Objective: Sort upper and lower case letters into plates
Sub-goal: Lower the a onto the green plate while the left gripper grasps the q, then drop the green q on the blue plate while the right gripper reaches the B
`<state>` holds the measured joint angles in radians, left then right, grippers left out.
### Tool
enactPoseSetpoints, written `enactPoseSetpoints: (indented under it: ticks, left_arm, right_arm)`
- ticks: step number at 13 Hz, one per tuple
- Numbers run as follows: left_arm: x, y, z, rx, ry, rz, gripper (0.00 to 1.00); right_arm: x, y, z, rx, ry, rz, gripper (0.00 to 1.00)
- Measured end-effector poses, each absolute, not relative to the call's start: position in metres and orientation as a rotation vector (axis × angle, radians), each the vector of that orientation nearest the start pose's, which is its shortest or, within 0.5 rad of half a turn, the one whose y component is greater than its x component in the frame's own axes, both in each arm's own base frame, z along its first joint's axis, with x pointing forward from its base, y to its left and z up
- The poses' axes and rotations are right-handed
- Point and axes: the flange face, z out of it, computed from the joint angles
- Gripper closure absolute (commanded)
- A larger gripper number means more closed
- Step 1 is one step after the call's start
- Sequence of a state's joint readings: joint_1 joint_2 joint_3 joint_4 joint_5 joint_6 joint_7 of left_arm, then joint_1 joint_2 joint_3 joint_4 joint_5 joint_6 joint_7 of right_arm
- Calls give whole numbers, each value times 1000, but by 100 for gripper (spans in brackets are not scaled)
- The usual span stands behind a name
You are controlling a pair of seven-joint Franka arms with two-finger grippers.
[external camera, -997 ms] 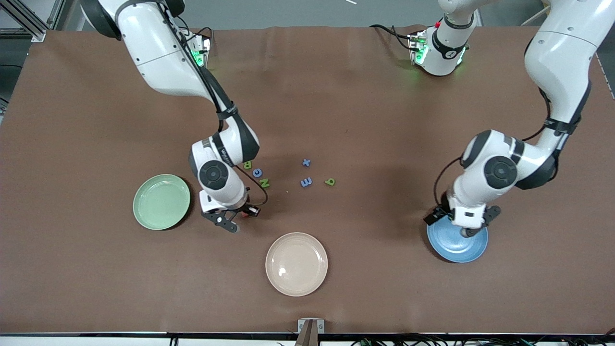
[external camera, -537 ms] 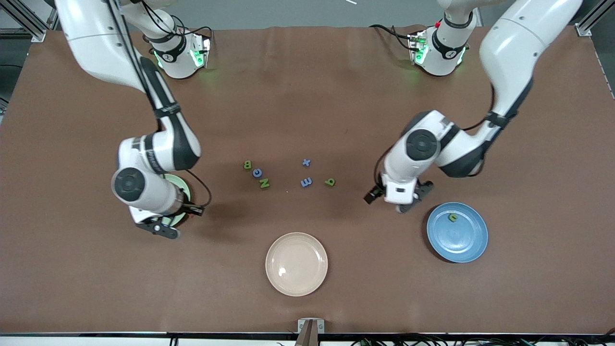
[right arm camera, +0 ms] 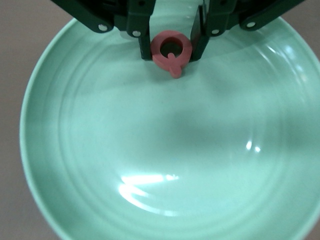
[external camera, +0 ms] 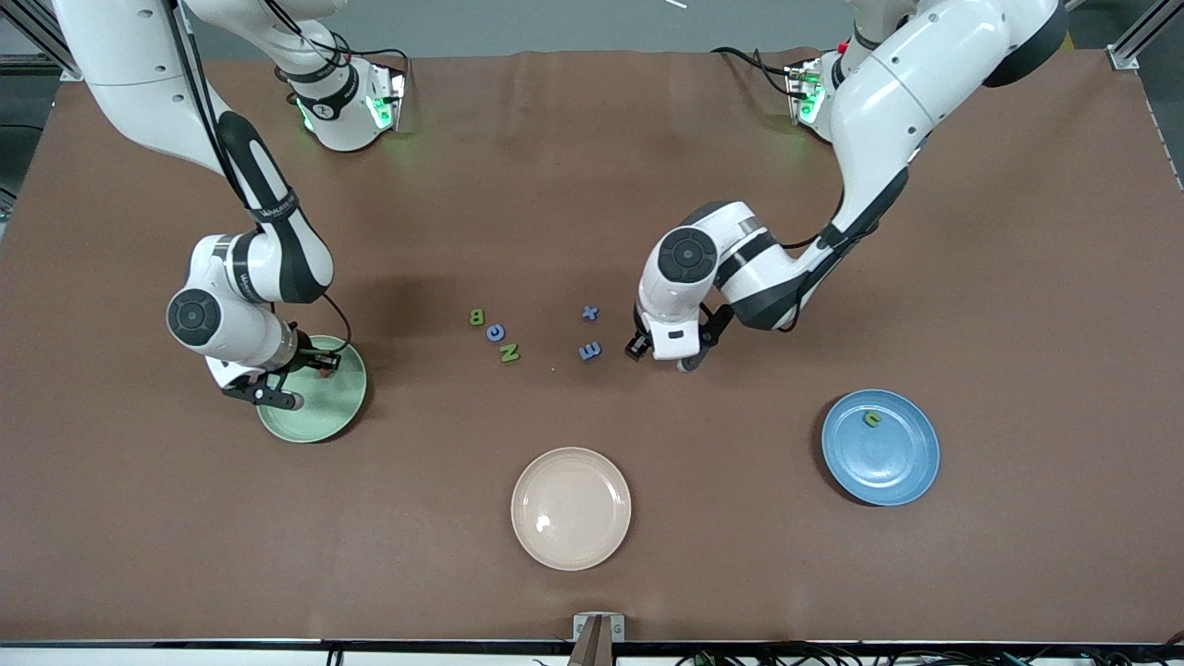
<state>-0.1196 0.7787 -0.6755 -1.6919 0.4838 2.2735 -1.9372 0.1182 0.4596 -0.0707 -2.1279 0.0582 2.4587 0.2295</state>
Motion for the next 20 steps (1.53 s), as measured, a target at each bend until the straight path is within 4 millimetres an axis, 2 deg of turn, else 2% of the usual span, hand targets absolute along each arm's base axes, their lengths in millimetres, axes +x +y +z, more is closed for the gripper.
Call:
enactPoseSetpoints:
  ticks: [4,6,7,8,9,10,11,13,15,17,18,20]
  left_arm:
    - [518,-449,190,-2728,-1552,98,39]
    - [519,-447,182,-2715,-1558,104,47]
    - [518,-447,179,-2710,-1560,108,54]
    - [517,-447,177,-2706,-1561,112,60]
    - [516,-448,175,-2704,-1560,115,74]
    - [516,-449,176,-2705,-1561,115,88]
    - [517,-450,177,-2707,-1563,113,96]
    - [520,-448,178,-2705,-1571,109,100]
    - [537,-434,182,-2688,-1616,86,100]
    - [572,-401,203,-2668,-1706,39,100]
    - [592,-377,219,-2659,-1751,5,100]
    - [630,-317,250,-2662,-1781,-68,100]
  right_arm:
    - [553,28,180,-3130,348,213,98]
    - [553,28,180,-3130,348,213,94]
    - [553,28,180,-3130,348,212,80]
    - [553,28,180,-3130,348,212,56]
    - [554,28,181,-3130,346,210,1]
    - [555,28,183,-3130,342,202,0]
    - [559,28,187,-3129,338,185,0]
    - [573,30,209,-3125,333,179,0]
    - [594,36,247,-3118,334,221,0]
    - [604,56,279,-3108,371,210,0]
    - [603,78,287,-3106,392,201,0]
    - [592,137,288,-3107,433,194,0]
